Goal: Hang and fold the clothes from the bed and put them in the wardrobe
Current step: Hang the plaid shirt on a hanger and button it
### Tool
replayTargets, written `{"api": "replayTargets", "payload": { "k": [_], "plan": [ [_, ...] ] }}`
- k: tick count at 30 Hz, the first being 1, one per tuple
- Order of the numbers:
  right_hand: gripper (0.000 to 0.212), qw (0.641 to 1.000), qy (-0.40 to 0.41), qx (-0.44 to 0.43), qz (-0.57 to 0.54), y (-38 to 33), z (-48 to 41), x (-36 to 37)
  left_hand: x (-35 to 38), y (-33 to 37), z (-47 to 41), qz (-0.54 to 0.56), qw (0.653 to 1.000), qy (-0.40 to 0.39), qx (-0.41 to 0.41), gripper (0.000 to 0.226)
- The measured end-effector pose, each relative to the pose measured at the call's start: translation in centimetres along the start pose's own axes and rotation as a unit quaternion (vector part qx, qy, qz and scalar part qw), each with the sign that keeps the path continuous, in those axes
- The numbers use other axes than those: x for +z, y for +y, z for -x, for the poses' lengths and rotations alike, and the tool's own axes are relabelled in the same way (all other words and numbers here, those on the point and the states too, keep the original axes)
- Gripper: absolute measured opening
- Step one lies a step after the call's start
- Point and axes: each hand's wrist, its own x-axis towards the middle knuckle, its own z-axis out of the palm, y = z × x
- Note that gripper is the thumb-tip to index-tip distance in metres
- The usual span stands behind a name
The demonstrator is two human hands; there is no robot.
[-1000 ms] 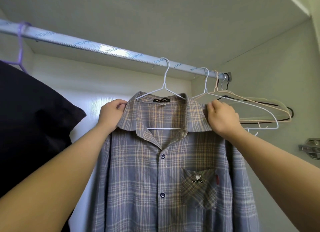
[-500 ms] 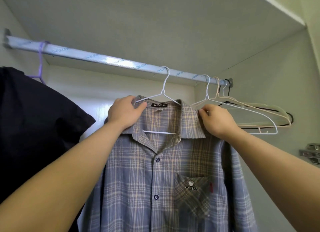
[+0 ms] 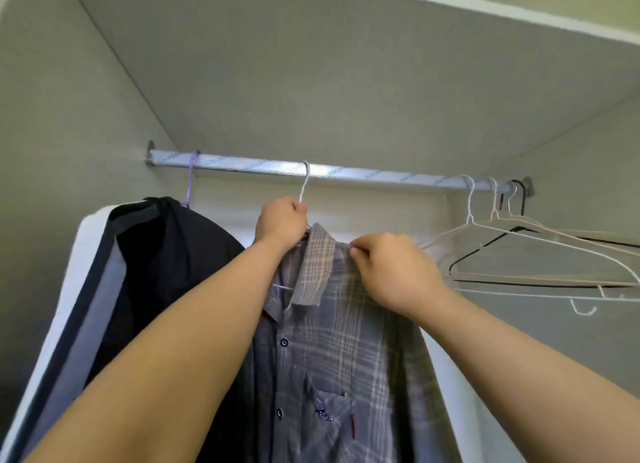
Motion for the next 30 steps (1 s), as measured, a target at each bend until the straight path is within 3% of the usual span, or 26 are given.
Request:
{"api": "replayTargets", "payload": {
  "k": [6, 8, 10, 11, 13, 17, 19, 21, 23, 27, 30],
  "plan": [
    [0.04, 0.999, -0.004, -0.033, -0.036, -2.8, 0.8, 1.3, -3.4, -0.2, 1.2, -0.019, 0.995, 0.08, -0.053, 0.019],
    [0.046, 0.997, -0.016, -0.019, -0.07, -2.7, 1.1, 1.2, -3.9, 1.8, 2.2, -0.035, 0.988, 0.151, -0.023, 0.021],
    [0.052, 0.995, -0.01, 0.013, -0.101, -1.7, 1.3, 0.4, -4.1, 5.0, 3.1, -0.059, 0.976, 0.201, 0.058, 0.018],
    [0.052, 0.994, 0.003, 0.035, -0.105, -0.8, 1.3, -0.1, -3.9, 7.0, 3.3, -0.064, 0.974, 0.19, 0.102, 0.016],
    [0.043, 0.992, 0.048, 0.082, -0.083, 1.9, 1.3, -1.3, -2.9, 11.4, 3.8, -0.038, 0.985, 0.097, 0.14, 0.014],
    [0.026, 0.977, 0.156, 0.142, 0.037, 9.2, 2.2, -4.6, 1.7, 18.6, 5.1, -0.017, 0.986, -0.153, 0.056, 0.015],
    [0.026, 0.966, 0.18, 0.151, 0.105, 12.8, 3.3, -6.2, 4.8, 20.2, 6.2, 0.005, 0.956, -0.294, -0.012, 0.019],
    [0.029, 0.952, 0.163, 0.174, 0.19, 16.1, 4.6, -7.6, 7.8, 20.5, 7.4, 0.009, 0.922, -0.383, -0.056, 0.022],
    [0.032, 0.931, 0.118, 0.214, 0.271, 18.8, 5.9, -8.9, 10.8, 20.4, 8.6, 0.065, 0.914, -0.393, -0.076, 0.022],
    [0.033, 0.903, 0.07, 0.231, 0.355, 22.2, 7.4, -10.1, 16.5, 20.7, 9.5, 0.236, 0.917, -0.298, -0.117, 0.028],
    [0.033, 0.904, 0.059, 0.209, 0.368, 22.9, 7.1, -9.6, 18.7, 21.0, 9.3, 0.338, 0.883, -0.278, -0.171, 0.028]
  ]
}}
